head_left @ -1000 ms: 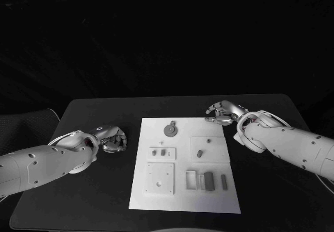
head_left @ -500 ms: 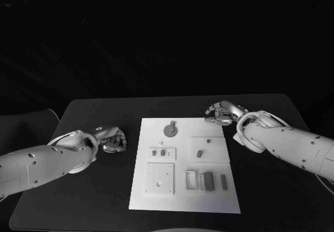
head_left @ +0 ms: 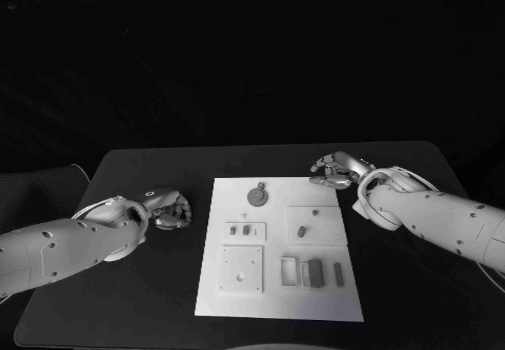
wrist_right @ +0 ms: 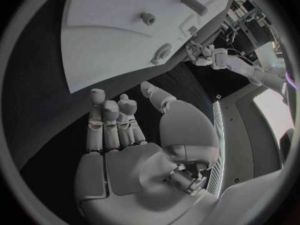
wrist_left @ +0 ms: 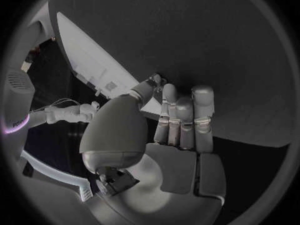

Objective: Assemble the parts on the task board

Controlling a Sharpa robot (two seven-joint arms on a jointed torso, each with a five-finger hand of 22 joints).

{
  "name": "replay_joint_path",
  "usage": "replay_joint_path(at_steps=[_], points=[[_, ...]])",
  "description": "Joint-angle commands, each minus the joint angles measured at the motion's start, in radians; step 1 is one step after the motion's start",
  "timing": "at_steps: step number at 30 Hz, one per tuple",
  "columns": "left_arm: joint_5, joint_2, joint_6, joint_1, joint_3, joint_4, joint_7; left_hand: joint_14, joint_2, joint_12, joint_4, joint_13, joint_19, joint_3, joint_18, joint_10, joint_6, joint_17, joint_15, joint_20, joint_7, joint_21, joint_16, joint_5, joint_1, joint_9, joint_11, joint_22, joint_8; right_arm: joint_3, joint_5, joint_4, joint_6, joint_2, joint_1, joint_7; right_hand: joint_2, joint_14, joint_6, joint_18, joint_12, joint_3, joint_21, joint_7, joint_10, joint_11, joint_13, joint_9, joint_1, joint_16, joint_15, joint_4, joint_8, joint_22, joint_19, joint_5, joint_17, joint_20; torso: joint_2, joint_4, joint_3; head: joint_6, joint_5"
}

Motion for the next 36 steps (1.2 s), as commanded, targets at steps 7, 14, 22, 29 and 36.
replay_joint_path(at_steps=[7,14,22,29,36], points=[[-0.001,0.002,0.002,-0.002,-0.002,0.009,0.017,0.007,0.058,-0.004,-0.027,-0.01,0.003,-0.004,0.102,0.025,0.027,0.006,-0.014,-0.008,0.003,0.014,0.007,-0.004,0.001,0.011,-0.005,0.021,0.015,0.0,-0.001,0.002,0.006,-0.001,0.0,0.004,0.002,0.0,0.0,0.009,0.005,0.001,-0.004,0.005,-0.003,0.001,-0.002,-0.001,-0.009,0.004,-0.009,0.005,0.004,0.008,0.002,0.004,-0.001,-0.007,0.0,0.0001,-0.0004,0.002,0.001],[0.0,0.004,-0.002,-0.002,-0.001,0.014,0.024,0.01,0.063,-0.007,-0.032,-0.012,0.004,-0.005,0.1,0.031,0.03,0.007,-0.016,-0.009,0.001,0.015,0.006,-0.003,-0.004,0.013,-0.007,0.02,0.017,0.0,-0.001,0.002,0.006,-0.001,0.0,0.004,0.002,0.0,0.0,0.009,0.005,0.001,-0.004,0.005,-0.003,0.001,-0.002,-0.002,-0.01,0.004,-0.009,0.005,0.004,0.008,0.002,0.004,-0.001,-0.007,0.0,0.0002,0.0001,0.002,0.001],[0.009,-0.004,0.009,-0.001,-0.001,0.033,0.023,0.014,0.043,-0.011,-0.027,-0.016,0.005,-0.007,0.098,0.036,0.031,0.008,-0.017,-0.011,0.001,0.017,0.004,-0.003,-0.024,0.012,-0.008,0.019,0.016,0.0,-0.001,0.002,0.006,-0.003,0.0,0.004,0.002,0.0,0.0,0.009,0.005,0.001,-0.004,0.005,-0.003,0.001,-0.002,-0.002,-0.01,0.004,-0.009,0.005,0.004,0.008,0.002,0.004,-0.001,-0.007,0.0,-0.0002,0.0005,0.004,0.0],[0.004,-0.012,0.018,0.025,0.0,0.061,0.013,0.016,0.025,-0.014,-0.009,-0.018,0.007,-0.003,0.099,0.039,0.031,0.009,-0.017,-0.015,0.002,0.016,0.001,-0.003,-0.041,0.011,-0.007,0.018,0.012,0.0,-0.001,0.001,0.007,-0.001,0.0,0.003,0.002,0.0,0.0,0.009,0.005,0.001,-0.004,0.005,-0.003,0.001,-0.002,-0.002,-0.01,0.004,-0.009,0.005,0.004,0.008,0.002,0.004,-0.001,-0.007,0.0,-0.0002,0.0009,0.008,-0.002],[0.002,-0.014,0.025,0.083,0.0,0.1,0.002,0.018,0.018,-0.014,-0.005,-0.018,0.009,0.0,0.099,0.041,0.031,0.01,-0.017,-0.016,0.002,0.017,0.0,-0.003,-0.044,0.01,-0.008,0.018,0.011,0.0,-0.001,-0.001,0.008,0.001,0.0,0.003,0.002,0.0,0.0,0.009,0.005,0.001,-0.004,0.005,-0.003,0.001,-0.002,-0.002,-0.01,0.004,-0.009,0.005,0.004,0.008,0.002,0.004,-0.001,-0.007,0.0,-0.0001,0.0,0.013,-0.001]])
